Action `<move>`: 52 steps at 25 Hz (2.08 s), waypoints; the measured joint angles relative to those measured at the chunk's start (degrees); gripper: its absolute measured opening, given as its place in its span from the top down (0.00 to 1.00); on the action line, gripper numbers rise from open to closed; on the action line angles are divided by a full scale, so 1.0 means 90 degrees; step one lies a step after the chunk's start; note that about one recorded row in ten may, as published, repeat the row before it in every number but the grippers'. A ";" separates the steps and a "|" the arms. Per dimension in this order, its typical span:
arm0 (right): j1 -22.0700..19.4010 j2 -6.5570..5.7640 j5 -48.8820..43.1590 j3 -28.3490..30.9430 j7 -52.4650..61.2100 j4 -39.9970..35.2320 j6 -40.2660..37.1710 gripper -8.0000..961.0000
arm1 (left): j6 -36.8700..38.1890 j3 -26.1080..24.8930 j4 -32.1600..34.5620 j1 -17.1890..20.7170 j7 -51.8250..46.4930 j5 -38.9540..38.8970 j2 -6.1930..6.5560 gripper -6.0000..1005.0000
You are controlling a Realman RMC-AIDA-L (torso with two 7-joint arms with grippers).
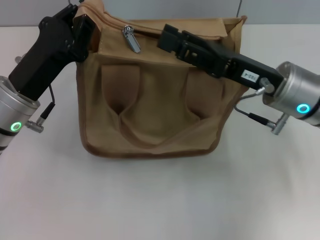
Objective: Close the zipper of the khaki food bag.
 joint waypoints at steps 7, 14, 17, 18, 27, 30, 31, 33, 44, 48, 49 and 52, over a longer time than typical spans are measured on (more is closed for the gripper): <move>0.0308 0.0000 -0.0013 -0.0156 0.0039 0.0093 0.0317 0.26 | 0.0012 0.0008 -0.0136 -0.0111 0.0025 0.0032 0.0000 0.94; 0.0552 -0.0002 -0.0024 -0.0347 0.0215 0.0228 0.0497 0.26 | 0.0012 0.0007 -0.0240 -0.0257 0.0025 0.0047 0.0000 0.94; 0.0559 -0.0002 -0.0003 -0.0411 0.0214 0.0231 0.0539 0.26 | 0.0008 0.0007 -0.0240 -0.0276 0.0027 0.0048 0.0000 0.94; 0.0549 -0.0001 0.0002 -0.0387 0.0214 0.0231 0.0559 0.26 | 0.0008 0.0007 -0.0241 -0.0278 0.0027 0.0048 0.0000 0.94; 0.0585 -0.0001 0.0005 -0.0387 0.0230 0.0235 0.0571 0.26 | -0.0013 0.0023 -0.0307 -0.0282 0.0028 0.0049 -0.0004 0.93; 0.0574 0.0000 0.0055 -0.0368 0.0237 0.0242 0.0577 0.30 | -0.0015 0.0025 -0.0308 -0.0282 0.0028 0.0049 -0.0007 0.93; 0.0563 0.0000 0.0088 -0.0366 0.0245 0.0245 0.0612 0.32 | -0.0015 0.0026 -0.0309 -0.0282 0.0028 0.0050 -0.0007 0.93; 0.0560 0.0000 0.0091 -0.0360 0.0259 0.0264 0.0649 0.36 | -0.0014 0.0027 -0.0309 -0.0282 0.0028 0.0051 -0.0008 0.93; 0.0561 0.0000 0.0095 -0.0405 0.0267 0.0279 0.0663 0.60 | 0.0013 0.0022 -0.0309 -0.0281 0.0028 0.0058 -0.0010 0.92; 0.0528 0.0000 0.0098 -0.0377 0.0247 0.0266 0.0683 0.80 | 0.0021 0.0002 -0.0308 -0.0270 0.0028 0.0059 -0.0010 0.91; 0.0521 0.0000 0.0097 -0.0373 0.0246 0.0262 0.0700 0.85 | 0.0021 0.0003 -0.0309 -0.0268 0.0028 0.0059 -0.0010 0.91; 0.0475 0.0000 0.0098 -0.0370 0.0244 0.0231 0.0764 0.99 | 0.0021 -0.0003 -0.0308 -0.0262 0.0028 0.0059 -0.0010 0.91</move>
